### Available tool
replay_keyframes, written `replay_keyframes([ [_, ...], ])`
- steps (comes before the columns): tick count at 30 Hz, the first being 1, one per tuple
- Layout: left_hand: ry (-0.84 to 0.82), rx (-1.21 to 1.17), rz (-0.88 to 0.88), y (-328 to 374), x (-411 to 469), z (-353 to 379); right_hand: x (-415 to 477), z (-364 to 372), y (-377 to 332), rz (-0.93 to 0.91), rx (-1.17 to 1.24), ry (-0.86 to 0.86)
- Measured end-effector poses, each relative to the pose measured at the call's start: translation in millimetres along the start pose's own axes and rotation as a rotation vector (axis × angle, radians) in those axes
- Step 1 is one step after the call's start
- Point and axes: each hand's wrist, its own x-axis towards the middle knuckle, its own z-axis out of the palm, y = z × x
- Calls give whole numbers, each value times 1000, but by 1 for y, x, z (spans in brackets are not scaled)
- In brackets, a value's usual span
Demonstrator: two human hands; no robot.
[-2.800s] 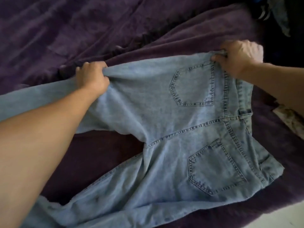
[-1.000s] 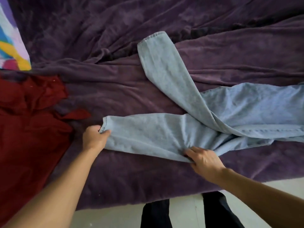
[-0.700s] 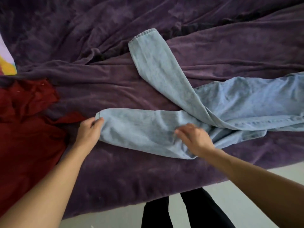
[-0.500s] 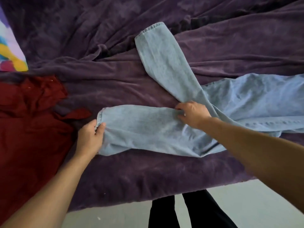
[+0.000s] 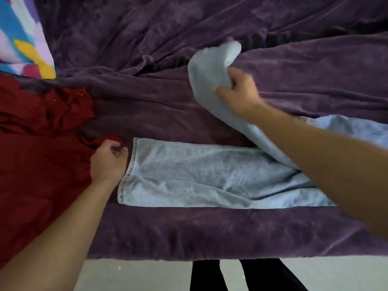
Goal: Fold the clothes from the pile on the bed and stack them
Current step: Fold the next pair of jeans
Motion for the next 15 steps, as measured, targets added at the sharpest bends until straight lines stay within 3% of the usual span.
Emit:
replay_keyframes([
  [4,-59,-479,-320,3,3,-15,-99,53,6,-561,-370,-239],
  [6,-132,-599,-470,5,-4,-19,-146,75,26,-662,-561,-398],
  [8,-293,-581,-562,4,-13,-19,-180,88,53,-610,-661,-570],
  [11,-528,-419,-443,2,-32,-4,-211,90,81,-556,-591,-569],
  [13,-491,-245,-247,-1,-43,14,-217,82,85,-490,-403,-457],
  [15,-341,-143,-141,-4,-48,23,-212,65,84,-426,-369,-236],
])
